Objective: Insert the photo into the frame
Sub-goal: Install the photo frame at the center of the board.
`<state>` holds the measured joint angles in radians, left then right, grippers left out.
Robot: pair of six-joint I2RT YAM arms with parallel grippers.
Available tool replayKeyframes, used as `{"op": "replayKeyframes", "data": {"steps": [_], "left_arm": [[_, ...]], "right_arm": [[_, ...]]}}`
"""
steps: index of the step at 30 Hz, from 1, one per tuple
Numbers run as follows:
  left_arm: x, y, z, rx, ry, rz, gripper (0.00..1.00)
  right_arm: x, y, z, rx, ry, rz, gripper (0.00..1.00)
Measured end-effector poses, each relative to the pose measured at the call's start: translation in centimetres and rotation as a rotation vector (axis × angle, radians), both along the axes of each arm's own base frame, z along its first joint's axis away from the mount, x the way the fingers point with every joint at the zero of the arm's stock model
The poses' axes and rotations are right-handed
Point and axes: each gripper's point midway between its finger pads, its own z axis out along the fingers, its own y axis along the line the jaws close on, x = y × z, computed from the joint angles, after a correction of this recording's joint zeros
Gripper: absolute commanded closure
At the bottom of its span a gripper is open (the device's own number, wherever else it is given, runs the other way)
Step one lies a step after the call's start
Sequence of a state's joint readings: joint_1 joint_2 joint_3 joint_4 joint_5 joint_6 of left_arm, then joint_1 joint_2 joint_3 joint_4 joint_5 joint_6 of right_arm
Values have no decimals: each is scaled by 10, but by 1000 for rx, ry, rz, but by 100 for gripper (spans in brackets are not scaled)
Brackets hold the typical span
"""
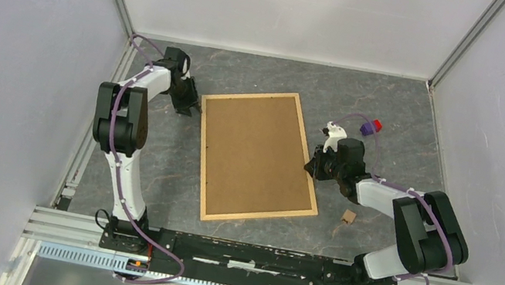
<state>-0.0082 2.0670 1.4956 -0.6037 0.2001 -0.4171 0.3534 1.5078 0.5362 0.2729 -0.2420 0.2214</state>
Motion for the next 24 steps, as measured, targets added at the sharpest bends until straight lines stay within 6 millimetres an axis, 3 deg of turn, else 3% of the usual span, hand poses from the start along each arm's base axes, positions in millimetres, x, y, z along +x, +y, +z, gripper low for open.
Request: {"op": "replayKeyframes", "data": {"steps": [24], "left_arm": [[1,-10,2,88,8,-25,53]], "right_arm": [[0,0,0,0,0,1,100]]}}
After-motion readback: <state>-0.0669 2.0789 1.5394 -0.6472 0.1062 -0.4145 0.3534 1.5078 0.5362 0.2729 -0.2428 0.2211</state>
